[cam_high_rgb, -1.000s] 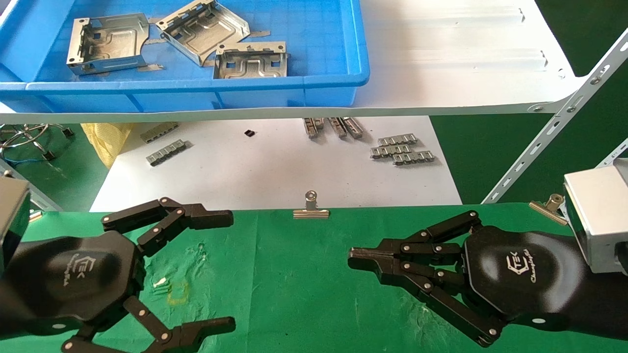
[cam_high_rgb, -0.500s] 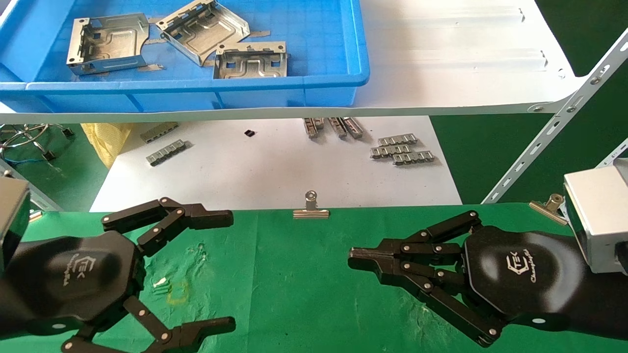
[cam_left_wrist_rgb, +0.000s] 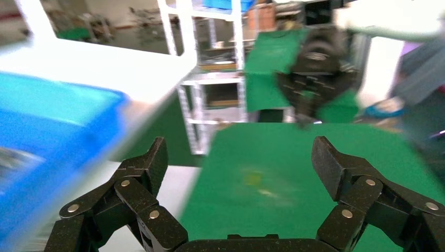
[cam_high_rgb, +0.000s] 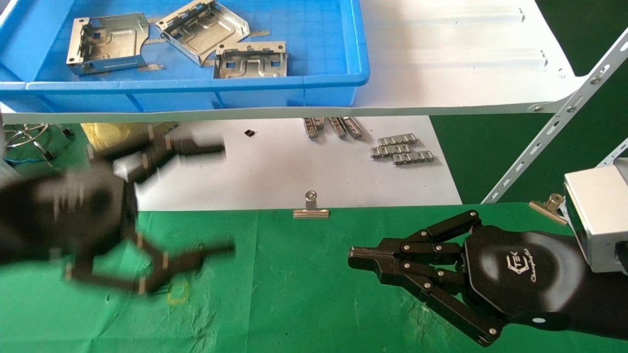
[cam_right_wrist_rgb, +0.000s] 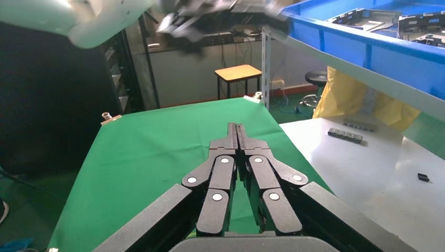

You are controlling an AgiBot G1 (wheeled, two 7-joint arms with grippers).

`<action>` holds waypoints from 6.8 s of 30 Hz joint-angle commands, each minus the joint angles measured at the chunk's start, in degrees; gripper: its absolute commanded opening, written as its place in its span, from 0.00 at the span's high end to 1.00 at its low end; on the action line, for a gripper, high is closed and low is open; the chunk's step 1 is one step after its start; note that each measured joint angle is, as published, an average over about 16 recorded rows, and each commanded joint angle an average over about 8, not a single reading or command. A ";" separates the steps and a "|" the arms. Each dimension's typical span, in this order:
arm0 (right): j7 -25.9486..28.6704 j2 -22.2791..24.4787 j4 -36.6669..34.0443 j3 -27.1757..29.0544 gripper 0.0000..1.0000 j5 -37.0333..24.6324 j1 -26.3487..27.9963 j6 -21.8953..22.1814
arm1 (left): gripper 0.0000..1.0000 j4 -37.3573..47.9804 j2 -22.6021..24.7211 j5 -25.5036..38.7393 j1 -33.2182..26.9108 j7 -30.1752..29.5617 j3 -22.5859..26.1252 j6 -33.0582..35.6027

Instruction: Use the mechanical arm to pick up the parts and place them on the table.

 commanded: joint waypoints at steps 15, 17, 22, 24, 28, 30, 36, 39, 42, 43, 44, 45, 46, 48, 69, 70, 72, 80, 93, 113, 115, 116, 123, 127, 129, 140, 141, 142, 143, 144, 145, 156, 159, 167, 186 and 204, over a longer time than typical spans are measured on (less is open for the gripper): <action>0.00 0.00 0.00 -0.01 0.00 0.01 0.00 0.00 | 0.49 43.73 20.19 27.33 -34.41 8.58 10.33 -21.12; -0.01 0.00 0.00 -0.01 0.00 0.01 0.00 0.00 | 0.74 48.15 21.99 29.11 -36.28 9.56 11.09 -24.10; -0.01 0.00 0.00 -0.01 0.00 0.01 0.01 0.00 | 1.00 56.52 25.25 31.65 -39.56 10.96 12.37 -28.34; -0.01 0.00 0.00 -0.01 0.00 0.01 0.01 0.00 | 1.00 58.72 26.02 32.21 -40.43 11.33 12.72 -28.92; -0.01 0.00 0.00 -0.02 0.00 0.01 0.01 0.00 | 1.00 61.92 26.85 32.98 -41.49 11.83 13.22 -29.49; -0.01 0.01 0.00 -0.02 0.00 0.01 0.01 0.00 | 1.00 63.12 27.08 33.22 -41.75 12.05 13.37 -29.95; -0.01 0.01 0.00 -0.02 0.00 0.01 0.01 0.00 | 1.00 65.26 27.47 33.05 -41.96 12.68 13.22 -31.89; -0.01 0.01 0.00 -0.02 0.00 0.01 0.01 0.01 | 1.00 65.87 27.58 32.58 -41.94 12.85 12.88 -32.79; -0.01 0.01 0.00 -0.02 0.00 0.01 0.01 0.01 | 1.00 66.49 27.65 32.04 -41.78 12.69 12.50 -33.63; -0.01 0.01 0.00 -0.02 0.00 0.01 0.01 0.01 | 1.00 66.70 27.67 31.89 -41.69 12.57 12.40 -33.88; -0.01 0.01 0.00 -0.02 0.00 0.02 0.01 0.01 | 1.00 66.91 27.69 31.76 -41.58 12.43 12.30 -34.12; -0.01 0.01 0.00 -0.03 0.00 0.02 0.01 0.01 | 1.00 67.11 27.71 31.64 -41.47 12.28 12.22 -34.37; -0.01 0.01 0.00 -0.03 0.00 0.02 0.01 0.01 | 1.00 67.27 27.74 31.57 -41.36 12.16 12.17 -34.58; -0.01 0.01 0.00 -0.03 0.00 0.02 0.01 0.01 | 1.00 67.48 27.80 31.52 -41.16 11.98 12.13 -34.96; -0.02 0.01 0.00 -0.04 0.00 0.02 0.01 0.01 | 1.00 66.01 27.27 29.25 -41.04 13.53 10.57 -33.93; -0.02 0.01 0.00 -0.04 0.00 0.02 0.01 0.01 | 1.00 65.84 27.18 29.01 -41.07 13.83 10.40 -33.41; -0.02 0.01 0.00 -0.04 0.00 0.03 0.01 0.01 | 1.00 65.48 26.91 28.49 -41.10 14.49 10.05 -31.93; -0.02 0.01 0.00 -0.04 0.00 0.03 0.01 0.01 | 1.00 64.25 25.04 26.40 -41.56 17.07 8.73 -22.18; -0.02 0.02 0.00 -0.05 0.00 0.03 0.02 0.02 | 1.00 63.83 21.99 24.88 -42.52 21.12 7.90 -8.34; -0.03 0.02 0.00 -0.06 0.00 0.04 0.02 0.02 | 1.00 61.38 18.02 23.12 -42.65 25.29 7.68 8.44; -0.03 0.02 0.00 -0.06 0.00 0.04 0.02 0.02 | 1.00 59.96 17.35 22.63 -42.08 25.19 7.92 8.72; -0.03 0.02 0.00 -0.06 0.00 0.04 0.02 0.02 | 1.00 59.09 16.98 22.29 -41.70 25.06 8.08 8.82; -0.03 0.02 0.00 -0.07 0.00 0.04 0.02 0.02 | 1.00 50.22 13.36 17.71 -37.27 23.46 10.26 9.19; -0.03 0.02 0.00 -0.07 0.00 0.04 0.02 0.02 | 1.00 43.04 10.06 13.18 -33.57 22.51 12.69 9.24; -0.03 0.02 0.00 -0.07 0.00 0.05 0.02 0.02 | 1.00 39.00 7.98 10.61 -31.52 22.27 14.40 9.25; -0.04 0.03 0.00 -0.07 0.00 0.05 0.02 0.03 | 1.00 29.77 -0.56 9.35 -23.66 32.32 28.07 7.81; -0.04 0.03 0.00 -0.07 0.00 0.05 0.02 0.03 | 1.00 30.85 -0.30 10.68 -23.54 33.90 29.18 7.59; -0.04 0.03 0.00 -0.08 0.00 0.05 0.02 0.03 | 1.00 32.02 0.09 12.04 -23.50 35.37 30.18 7.41; -0.04 0.03 0.00 -0.08 0.00 0.05 0.02 0.03 | 1.00 33.24 0.59 13.38 -23.51 36.78 31.13 7.30; -0.04 0.03 0.00 -0.08 0.00 0.05 0.02 0.03 | 1.00 34.43 1.13 14.67 -23.48 38.07 32.06 7.24; -0.04 0.03 0.00 -0.08 0.00 0.05 0.02 0.03 | 1.00 35.50 1.68 15.85 -23.46 39.25 32.93 7.22; -0.04 0.03 0.00 -0.08 0.00 0.05 0.02 0.03 | 0.47 46.27 6.56 21.35 -23.36 47.77 38.07 6.37; -0.04 0.03 0.00 -0.08 0.00 0.06 0.02 0.03 | 0.10 48.78 7.74 22.04 -23.73 49.92 38.59 6.18; -0.04 0.03 0.00 -0.09 0.00 0.06 0.03 0.03 | 0.00 54.42 10.38 22.43 -24.29 54.22 39.03 5.90; -0.05 0.04 -0.01 -0.09 0.00 0.07 0.01 0.05 | 0.00 61.14 9.63 12.91 -21.76 49.05 34.61 8.79; -0.06 0.04 -0.02 -0.09 0.00 0.08 0.01 0.05 | 0.00 54.09 8.33 11.51 -18.31 44.82 31.23 8.16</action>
